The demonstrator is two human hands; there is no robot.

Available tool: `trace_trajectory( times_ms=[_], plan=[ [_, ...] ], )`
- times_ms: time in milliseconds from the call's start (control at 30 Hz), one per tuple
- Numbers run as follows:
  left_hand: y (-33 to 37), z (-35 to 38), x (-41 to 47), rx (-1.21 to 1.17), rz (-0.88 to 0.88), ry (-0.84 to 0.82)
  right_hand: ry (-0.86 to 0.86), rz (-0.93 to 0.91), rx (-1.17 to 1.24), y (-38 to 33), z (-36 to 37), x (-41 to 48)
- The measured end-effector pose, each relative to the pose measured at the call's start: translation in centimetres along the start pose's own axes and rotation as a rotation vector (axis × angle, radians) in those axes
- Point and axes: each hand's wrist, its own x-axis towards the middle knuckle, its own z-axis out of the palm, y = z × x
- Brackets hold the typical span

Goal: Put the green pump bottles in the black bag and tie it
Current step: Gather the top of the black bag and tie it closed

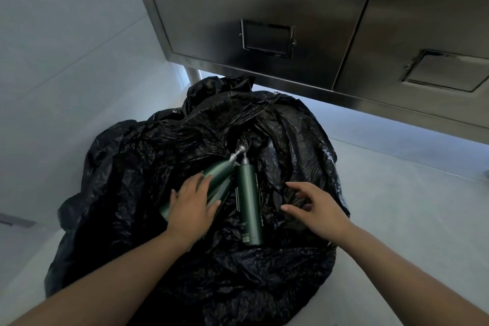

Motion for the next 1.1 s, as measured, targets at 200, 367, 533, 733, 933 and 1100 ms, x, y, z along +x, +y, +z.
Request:
trace_trajectory(
  times_ms=[200,367,533,733,933,1100],
  plan=[
    [-0.5,-0.3,-2.2,-0.077,0.027,-0.061,-0.050,-0.014,0.027,0.1,0.8,0.7],
    [-1.2,-1.6,-2.1,-0.199,0.049,-0.091,-0.075,-0.018,0.061,-0.7,1.4,0.9],
    [-0.3,-0.8,-2.8,-0.300,0.109,-0.273,-0.228,-0.054,-0.029,-0.6,2.1,-0.6],
    [0.3,0.6,-3.6,-0.238,0.138,-0.421,-0.342,-0.036,-0.148,0.5,3.5,-3.9],
    [0.3,-0.1,-3.3,-0.282,0.105,-0.415,-0.487,-0.049,-0.447,0.1,2.7,-4.8],
    [0.1,-2.3,-2.0,-0.406,0.096,-0.357,-0.324,-0.056,-0.253,-1.6,-1.1,-2.4]
  ],
)
